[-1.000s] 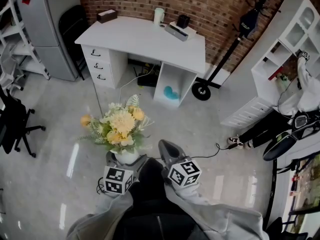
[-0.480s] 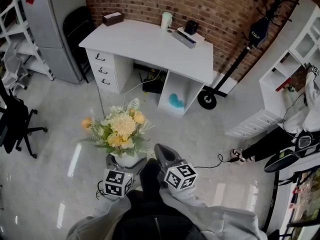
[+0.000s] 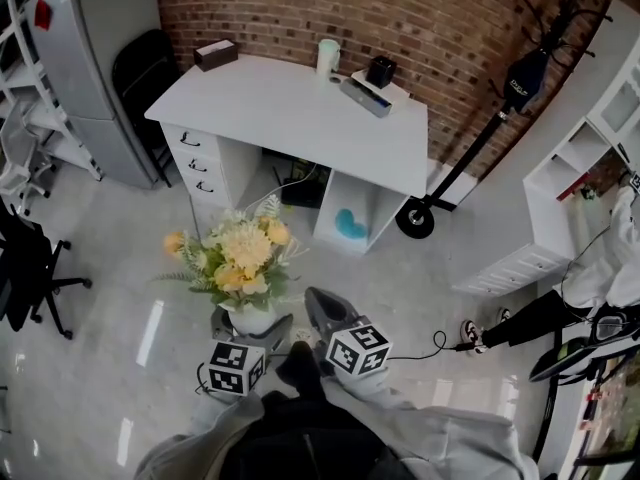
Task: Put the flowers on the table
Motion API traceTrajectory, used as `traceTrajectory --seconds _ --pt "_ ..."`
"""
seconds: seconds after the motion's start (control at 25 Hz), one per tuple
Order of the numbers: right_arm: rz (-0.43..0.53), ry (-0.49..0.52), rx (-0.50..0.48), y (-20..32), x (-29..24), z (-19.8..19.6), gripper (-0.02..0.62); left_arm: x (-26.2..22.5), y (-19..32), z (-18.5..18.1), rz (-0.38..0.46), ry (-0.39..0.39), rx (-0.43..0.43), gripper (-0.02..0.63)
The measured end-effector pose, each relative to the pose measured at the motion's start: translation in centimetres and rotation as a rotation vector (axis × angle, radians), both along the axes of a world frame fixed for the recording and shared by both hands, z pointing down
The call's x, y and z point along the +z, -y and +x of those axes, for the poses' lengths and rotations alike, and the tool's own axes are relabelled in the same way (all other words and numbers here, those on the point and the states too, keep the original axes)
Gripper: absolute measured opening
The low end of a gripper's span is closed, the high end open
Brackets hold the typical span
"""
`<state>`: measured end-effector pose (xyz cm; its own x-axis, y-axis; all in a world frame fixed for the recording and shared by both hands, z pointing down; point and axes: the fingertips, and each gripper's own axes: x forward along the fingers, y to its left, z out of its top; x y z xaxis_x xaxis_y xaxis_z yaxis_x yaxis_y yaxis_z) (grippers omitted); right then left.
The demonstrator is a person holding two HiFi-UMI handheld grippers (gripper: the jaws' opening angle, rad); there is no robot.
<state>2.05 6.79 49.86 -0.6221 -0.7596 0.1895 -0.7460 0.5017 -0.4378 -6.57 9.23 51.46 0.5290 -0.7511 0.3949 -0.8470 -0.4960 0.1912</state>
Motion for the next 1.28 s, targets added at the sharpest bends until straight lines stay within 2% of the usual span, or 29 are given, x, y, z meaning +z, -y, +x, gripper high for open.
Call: traceTrajectory --seconds 0.36,0.64,0.8,1.0,1.28 --pt "-0.019 -0.008 -0.008 8.1 0.0 2.0 0.000 -0.5 8.8 1.2 0.006 -0.008 -0.037 0.488" --pt "-0.017 -0.005 0.000 13.9 0.2 4.8 -0.002 -0.6 14.6 4.0 0.008 -0.003 -0.018 0.486" --pt "-0.001 -0.005 -0.015 17.2 0.2 5.7 -0.002 -0.6 17.9 5.3 0.038 -0.027 -0.032 0.486" --pt "0.006 -0.002 -0.029 19.8 0.9 6.6 -0.001 0.0 20.3 6.8 0.054 -0.035 -0.037 0.486" --pt "-0.005 0.020 -0.033 20.9 1.6 7.4 -0.001 0.5 21.6 7.4 0.051 -0.045 -0.058 0.486"
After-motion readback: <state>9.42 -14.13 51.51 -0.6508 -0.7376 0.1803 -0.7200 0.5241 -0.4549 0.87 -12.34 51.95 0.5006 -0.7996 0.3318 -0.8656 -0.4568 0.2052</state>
